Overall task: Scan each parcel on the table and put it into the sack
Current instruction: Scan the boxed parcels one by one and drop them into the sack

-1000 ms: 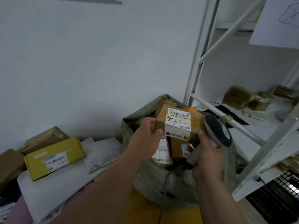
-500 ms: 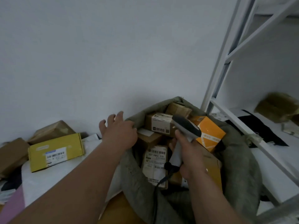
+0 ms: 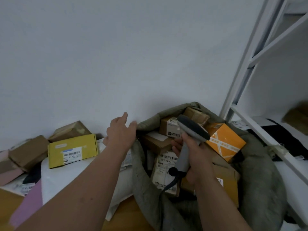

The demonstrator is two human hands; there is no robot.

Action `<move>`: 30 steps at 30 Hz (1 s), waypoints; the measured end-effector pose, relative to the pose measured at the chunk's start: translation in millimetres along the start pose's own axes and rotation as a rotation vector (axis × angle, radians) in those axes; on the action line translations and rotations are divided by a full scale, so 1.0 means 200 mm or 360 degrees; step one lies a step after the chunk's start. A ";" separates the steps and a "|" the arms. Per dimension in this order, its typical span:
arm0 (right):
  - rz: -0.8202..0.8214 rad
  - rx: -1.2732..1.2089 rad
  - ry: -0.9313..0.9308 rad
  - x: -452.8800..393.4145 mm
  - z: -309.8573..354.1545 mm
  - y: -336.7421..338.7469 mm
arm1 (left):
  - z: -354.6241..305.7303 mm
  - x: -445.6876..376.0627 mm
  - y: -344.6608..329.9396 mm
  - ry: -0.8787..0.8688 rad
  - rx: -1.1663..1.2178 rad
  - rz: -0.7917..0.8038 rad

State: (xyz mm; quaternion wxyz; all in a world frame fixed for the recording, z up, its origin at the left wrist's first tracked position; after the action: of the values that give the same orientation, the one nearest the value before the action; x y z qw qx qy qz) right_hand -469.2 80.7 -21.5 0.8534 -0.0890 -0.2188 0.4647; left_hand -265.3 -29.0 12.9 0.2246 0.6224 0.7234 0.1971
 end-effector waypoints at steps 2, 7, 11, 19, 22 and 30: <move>0.0038 0.0042 0.0005 0.06 0.00 -0.06 | 0.08 0.03 0.05 0.0037 0.0090 0.0001; 0.0196 0.0235 0.0032 0.25 -0.07 -0.29 | 0.33 0.09 0.26 0.0154 0.0153 -0.0032; 0.0256 0.0437 0.0040 0.44 -0.24 -0.52 | 0.56 0.14 0.51 0.0255 0.0220 -0.0027; 0.0245 0.0636 -0.0077 0.74 -0.75 -0.98 | 1.17 0.25 1.04 0.0477 0.0207 -0.0054; 0.0300 0.0655 -0.0120 0.82 -0.92 -1.11 | 1.33 0.27 1.19 0.0556 0.0254 -0.0041; 0.0249 0.0779 -0.0115 0.74 -1.10 -1.31 | 1.57 0.16 1.29 0.0670 0.0388 0.0019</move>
State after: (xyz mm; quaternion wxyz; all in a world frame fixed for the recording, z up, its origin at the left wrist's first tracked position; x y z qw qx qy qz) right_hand -101.7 70.6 -81.1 0.8026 0.1201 -0.1226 0.5714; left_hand 119.3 42.3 -102.8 -0.0092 0.5945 0.7690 0.2350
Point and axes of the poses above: each hand's wrist, its own x-axis away from the middle knuckle, its own y-axis out of the back of the hand, z = x × y, the point moved 5 cm from there along -x, towards the middle knuckle, and after that the axes turned 4 degrees about x, right-handed, at the moved point
